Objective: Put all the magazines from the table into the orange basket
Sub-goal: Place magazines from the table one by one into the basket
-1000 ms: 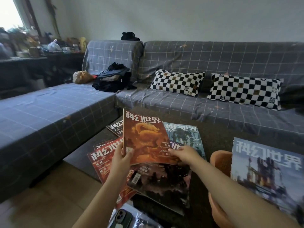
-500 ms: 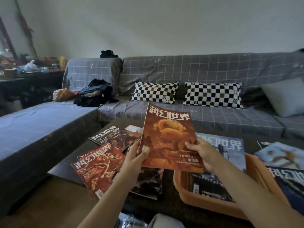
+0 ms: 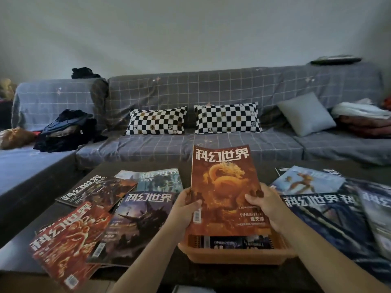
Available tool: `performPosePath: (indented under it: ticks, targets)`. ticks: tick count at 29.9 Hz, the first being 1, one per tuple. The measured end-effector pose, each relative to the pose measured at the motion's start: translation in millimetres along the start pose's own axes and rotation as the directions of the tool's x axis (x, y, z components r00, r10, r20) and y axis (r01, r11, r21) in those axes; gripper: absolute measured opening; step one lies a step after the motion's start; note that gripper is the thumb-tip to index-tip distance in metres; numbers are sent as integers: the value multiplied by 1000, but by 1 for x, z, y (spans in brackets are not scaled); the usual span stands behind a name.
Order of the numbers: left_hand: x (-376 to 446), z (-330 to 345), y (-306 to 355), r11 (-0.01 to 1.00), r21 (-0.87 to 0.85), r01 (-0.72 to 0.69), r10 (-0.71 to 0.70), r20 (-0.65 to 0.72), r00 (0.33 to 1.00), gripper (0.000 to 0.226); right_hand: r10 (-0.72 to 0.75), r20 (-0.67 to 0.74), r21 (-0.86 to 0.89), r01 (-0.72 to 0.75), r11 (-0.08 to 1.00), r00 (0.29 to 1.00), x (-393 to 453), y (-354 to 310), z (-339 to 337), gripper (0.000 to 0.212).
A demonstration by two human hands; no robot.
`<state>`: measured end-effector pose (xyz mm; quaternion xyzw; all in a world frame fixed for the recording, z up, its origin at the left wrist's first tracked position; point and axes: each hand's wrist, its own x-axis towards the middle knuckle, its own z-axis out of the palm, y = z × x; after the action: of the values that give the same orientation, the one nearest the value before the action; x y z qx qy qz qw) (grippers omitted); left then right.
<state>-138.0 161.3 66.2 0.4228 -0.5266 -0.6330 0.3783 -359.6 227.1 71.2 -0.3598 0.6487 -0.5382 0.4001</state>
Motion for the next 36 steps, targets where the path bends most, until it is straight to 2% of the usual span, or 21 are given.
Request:
performPosePath:
  ticks: [5,9,12,15,18,20,21,23,30,36]
  targets:
    - [19,25,-24,955,298,2,10,-40,999,27,-36,-73,-206,20,978,997,-3,20,-18,47]
    - [28,30,-39,794,608,-23,66,-50,997,23,-31,-120,-460,-28,887,992,-6,34,-20,46]
    - [30,29,-41,729,685,4,100,-113,989,27,-47,-115,-556,-25,831,992,-6,36,-15,47]
    - [27,31,-42,640,768,13,149,-140,979,33,-55,-103,-668,-28,744,993,-6,33,-10,34]
    - [24,33,-40,524,851,35,197,-160,967,34,-63,-63,-704,0,710,996,-3,35,-10,13]
    - [24,34,-39,463,884,57,201,-168,965,32,11,-65,-678,-53,733,998,-1,37,-12,13]
    - [23,34,-39,444,893,66,194,-168,966,31,47,-67,-669,-79,739,997,1,38,-12,22]
    - [24,34,-39,429,901,67,187,-161,969,26,79,-68,-668,-104,736,995,3,38,-13,37]
    - [27,31,-38,518,851,83,102,-158,982,22,151,-18,-581,-133,803,988,3,33,-15,48]
    - [26,31,-37,555,829,77,98,-157,983,22,170,-27,-491,-161,856,985,5,35,-16,46]
